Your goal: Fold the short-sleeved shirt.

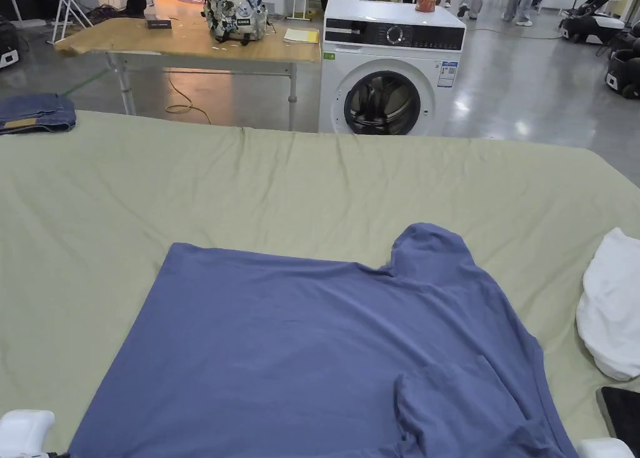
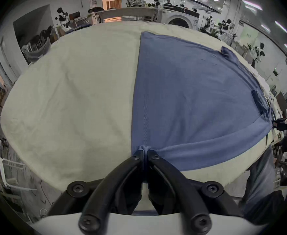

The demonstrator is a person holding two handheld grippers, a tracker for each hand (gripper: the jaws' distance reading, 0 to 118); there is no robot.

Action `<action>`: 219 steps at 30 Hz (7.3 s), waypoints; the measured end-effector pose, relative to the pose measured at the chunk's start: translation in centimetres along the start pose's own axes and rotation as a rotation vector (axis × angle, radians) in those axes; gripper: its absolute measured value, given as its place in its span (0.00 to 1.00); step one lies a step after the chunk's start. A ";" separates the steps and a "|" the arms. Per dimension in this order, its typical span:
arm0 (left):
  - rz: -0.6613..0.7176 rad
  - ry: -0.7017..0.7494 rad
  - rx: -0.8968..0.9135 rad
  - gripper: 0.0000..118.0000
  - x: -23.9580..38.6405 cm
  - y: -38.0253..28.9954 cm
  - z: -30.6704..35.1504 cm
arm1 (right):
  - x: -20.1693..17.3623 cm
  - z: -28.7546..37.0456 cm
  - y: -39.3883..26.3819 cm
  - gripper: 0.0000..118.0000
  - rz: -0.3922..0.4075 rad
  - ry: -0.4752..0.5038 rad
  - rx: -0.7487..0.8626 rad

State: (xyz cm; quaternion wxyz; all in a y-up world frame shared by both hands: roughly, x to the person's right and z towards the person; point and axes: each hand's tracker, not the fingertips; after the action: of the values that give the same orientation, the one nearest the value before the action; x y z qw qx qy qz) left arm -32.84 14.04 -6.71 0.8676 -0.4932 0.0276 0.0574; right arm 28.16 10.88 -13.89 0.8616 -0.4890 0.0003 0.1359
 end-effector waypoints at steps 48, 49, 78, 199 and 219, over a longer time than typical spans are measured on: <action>0.053 -0.053 0.036 0.25 -0.3 4.4 4.7 | -11.5 7.0 10.9 0.00 -0.193 0.130 0.554; 0.062 -0.047 0.025 0.54 -0.7 4.0 4.4 | -11.6 6.9 10.9 0.00 -0.188 0.128 0.546; 0.059 0.027 -0.066 0.00 1.3 1.5 -0.1 | -1.3 6.4 4.0 0.45 -0.179 0.058 0.191; 0.064 -0.071 0.010 0.00 1.2 14.4 -3.3 | 3.1 -0.7 14.7 0.57 -0.282 0.162 0.165; 0.083 -0.088 0.038 0.00 1.1 14.3 -2.9 | 1.6 -3.0 15.0 0.03 -0.212 0.171 0.016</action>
State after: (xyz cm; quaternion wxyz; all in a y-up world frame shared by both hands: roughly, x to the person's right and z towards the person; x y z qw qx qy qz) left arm -33.50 18.89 -20.51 0.8741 -0.4719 0.0108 0.1144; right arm 26.59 15.93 -28.29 0.8718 -0.4892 0.0234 0.0020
